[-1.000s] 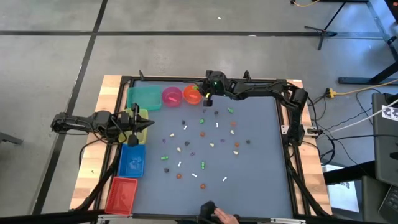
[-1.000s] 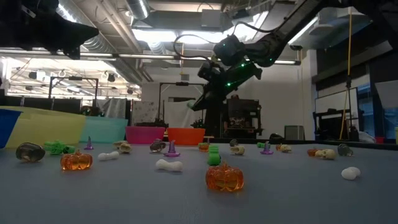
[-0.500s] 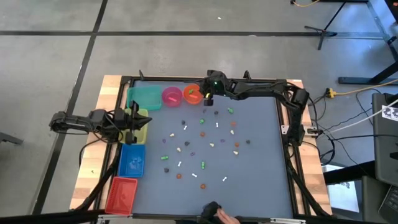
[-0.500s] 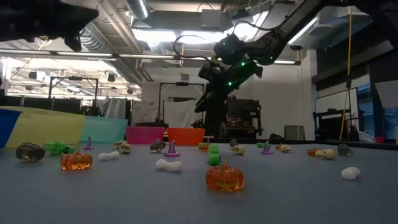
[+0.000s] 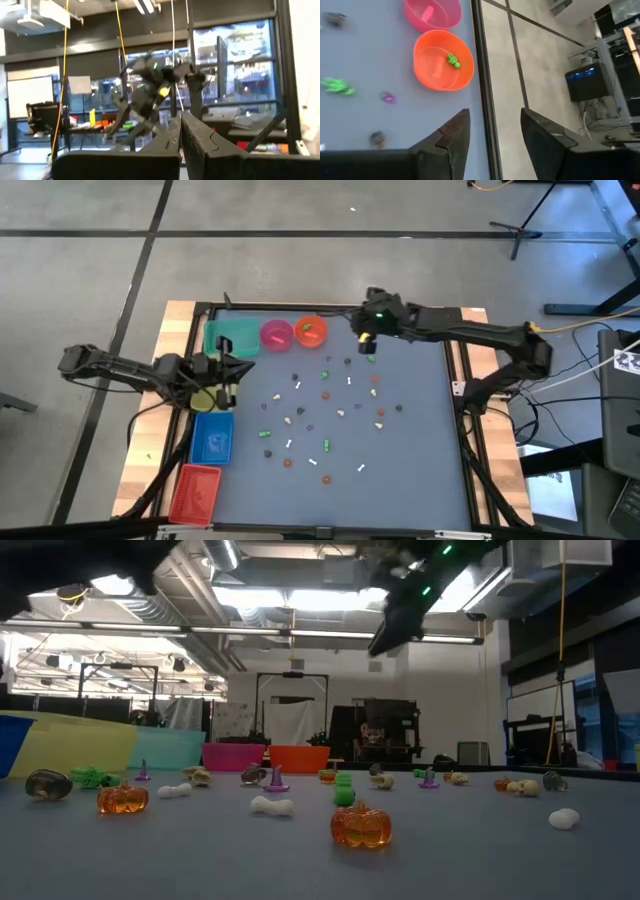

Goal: Sort Halloween decoration
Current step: Put the purple witch hat toy into the pink bin

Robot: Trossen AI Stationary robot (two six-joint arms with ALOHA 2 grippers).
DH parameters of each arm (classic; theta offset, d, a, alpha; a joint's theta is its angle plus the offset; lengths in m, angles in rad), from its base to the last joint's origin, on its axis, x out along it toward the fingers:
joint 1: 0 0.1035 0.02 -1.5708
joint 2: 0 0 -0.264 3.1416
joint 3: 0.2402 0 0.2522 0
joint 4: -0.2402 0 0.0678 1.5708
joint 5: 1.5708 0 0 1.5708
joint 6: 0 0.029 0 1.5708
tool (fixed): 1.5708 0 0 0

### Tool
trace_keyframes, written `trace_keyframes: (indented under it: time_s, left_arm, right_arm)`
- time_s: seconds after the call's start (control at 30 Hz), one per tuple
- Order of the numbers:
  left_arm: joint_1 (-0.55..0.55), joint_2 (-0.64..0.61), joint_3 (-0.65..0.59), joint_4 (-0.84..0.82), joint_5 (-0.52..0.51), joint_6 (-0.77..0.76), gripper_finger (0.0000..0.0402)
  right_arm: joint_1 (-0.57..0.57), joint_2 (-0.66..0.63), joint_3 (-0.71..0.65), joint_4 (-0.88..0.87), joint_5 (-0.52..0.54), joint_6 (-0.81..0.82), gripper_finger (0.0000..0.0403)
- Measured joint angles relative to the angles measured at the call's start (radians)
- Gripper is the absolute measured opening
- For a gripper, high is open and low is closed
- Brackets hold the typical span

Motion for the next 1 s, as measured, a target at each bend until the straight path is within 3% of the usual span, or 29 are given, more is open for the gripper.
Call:
trace_keyframes:
  time_s: [0.2, 0.4, 0.63, 0.83, 1.0]
  left_arm:
    - [0.033, 0.202, 0.157, -0.035, 0.001, -0.007, 0.0005]
    - [0.068, 0.322, 0.305, -0.173, -0.020, -0.107, 0.0065]
    - [0.112, 0.411, 0.556, -0.666, -0.033, -0.248, 0.0131]
    - [0.140, 0.513, 0.776, -1.180, -0.007, -0.302, 0.0133]
    - [0.139, 0.582, 0.832, -1.451, 0.046, -0.342, 0.0132]
  right_arm:
    - [0.012, -0.162, 0.000, -0.211, -0.010, 0.122, 0.0172]
    - [0.012, -0.261, -0.027, -0.389, -0.046, 0.226, 0.0172]
    - [0.012, -0.315, -0.094, -0.476, -0.132, 0.297, 0.0172]
    - [0.012, -0.323, -0.173, -0.470, -0.151, 0.301, 0.0172]
    - [0.012, -0.323, -0.236, -0.452, -0.152, 0.300, 0.0172]
